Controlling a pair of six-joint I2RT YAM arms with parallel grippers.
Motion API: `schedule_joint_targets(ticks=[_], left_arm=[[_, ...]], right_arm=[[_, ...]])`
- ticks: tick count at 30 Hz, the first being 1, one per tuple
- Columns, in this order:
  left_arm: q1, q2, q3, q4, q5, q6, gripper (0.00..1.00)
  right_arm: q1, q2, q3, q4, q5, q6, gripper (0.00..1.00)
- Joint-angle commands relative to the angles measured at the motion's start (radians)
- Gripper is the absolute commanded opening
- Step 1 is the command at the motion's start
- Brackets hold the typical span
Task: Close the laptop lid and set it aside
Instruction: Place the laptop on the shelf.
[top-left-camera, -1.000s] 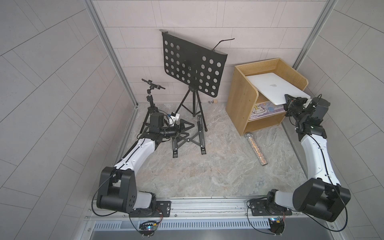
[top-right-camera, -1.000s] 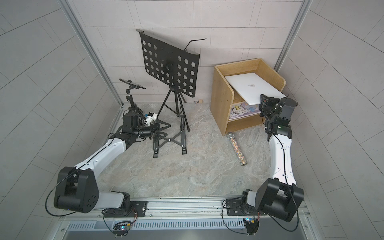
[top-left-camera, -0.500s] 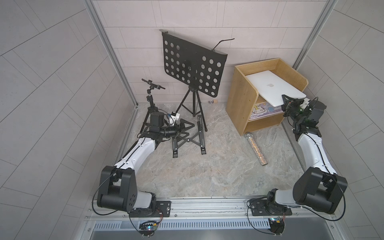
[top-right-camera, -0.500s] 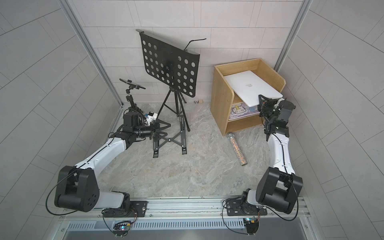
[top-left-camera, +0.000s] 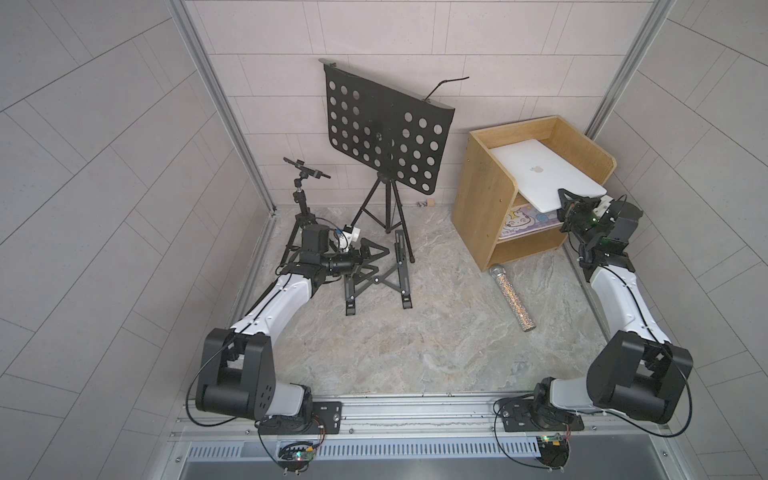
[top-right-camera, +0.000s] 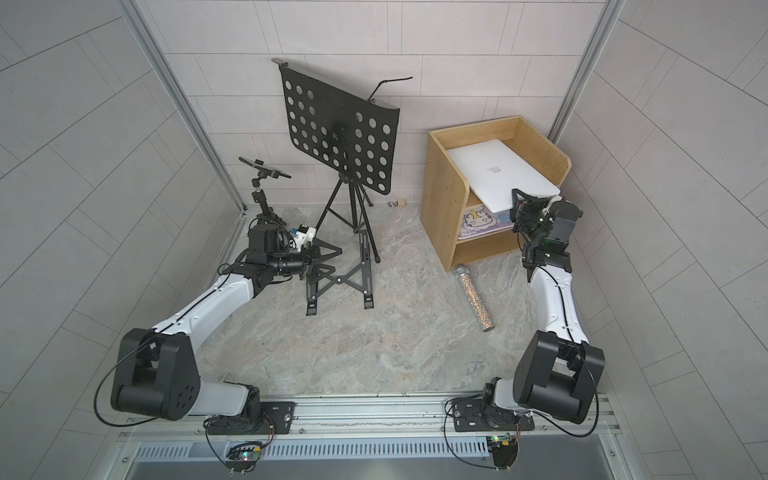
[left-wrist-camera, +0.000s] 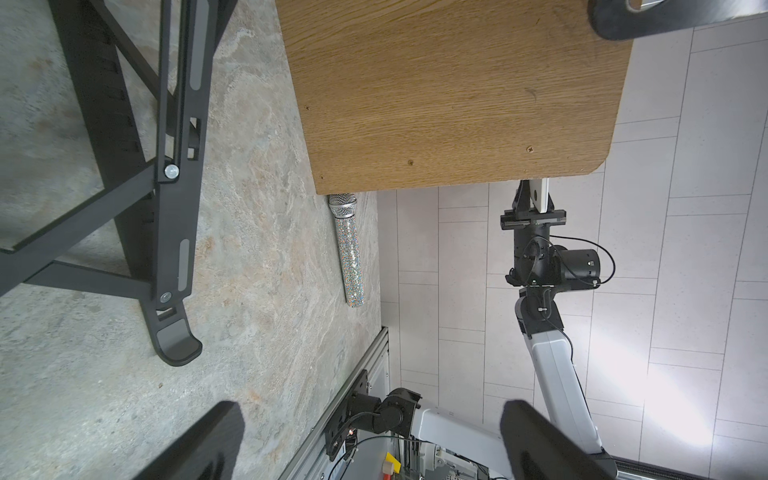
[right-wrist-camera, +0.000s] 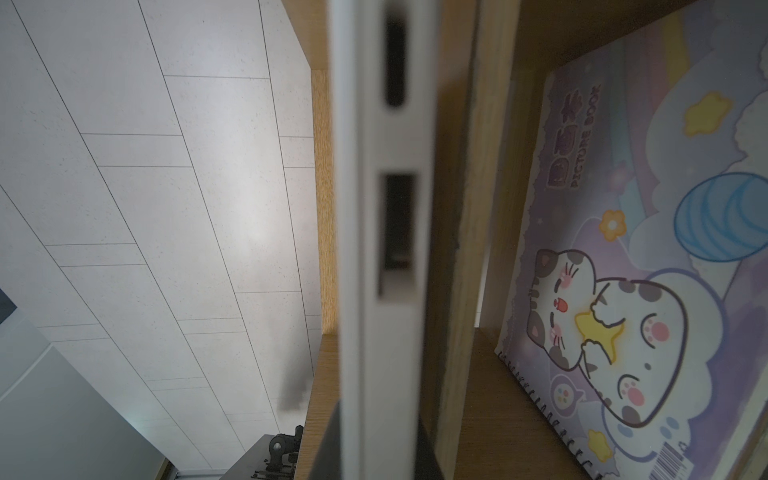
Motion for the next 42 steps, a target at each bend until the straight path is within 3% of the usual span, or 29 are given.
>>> schedule_joint_targets(ticks=[1, 16, 23, 26, 42], left_arm=[[-0.003, -0.001, 0.022, -0.014, 0.012, 0.024, 1.00], [-0.004, -0.016, 0.014, -0.014, 0.011, 0.022, 1.00], [-0.007, -0.034, 0.004, -0.015, 0.013, 0.015, 1.00], [-0.008, -0.047, 0.001, -0.029, 0.011, 0.019, 1.00], [-0.015, -0.087, 0.013, -0.165, -0.024, 0.063, 1.00]], right_arm=[[0.036, -0.032, 0.013, 0.121, -0.019, -0.050, 0.18], [0.047, -0.054, 0.024, -0.042, -0.029, -0.105, 0.69], [0.047, -0.047, 0.053, -0.160, -0.057, -0.135, 0.84], [0.047, -0.046, 0.054, -0.193, -0.070, -0.138, 0.99], [0.045, -0.061, 0.004, -0.196, -0.118, -0.156, 1.00]])
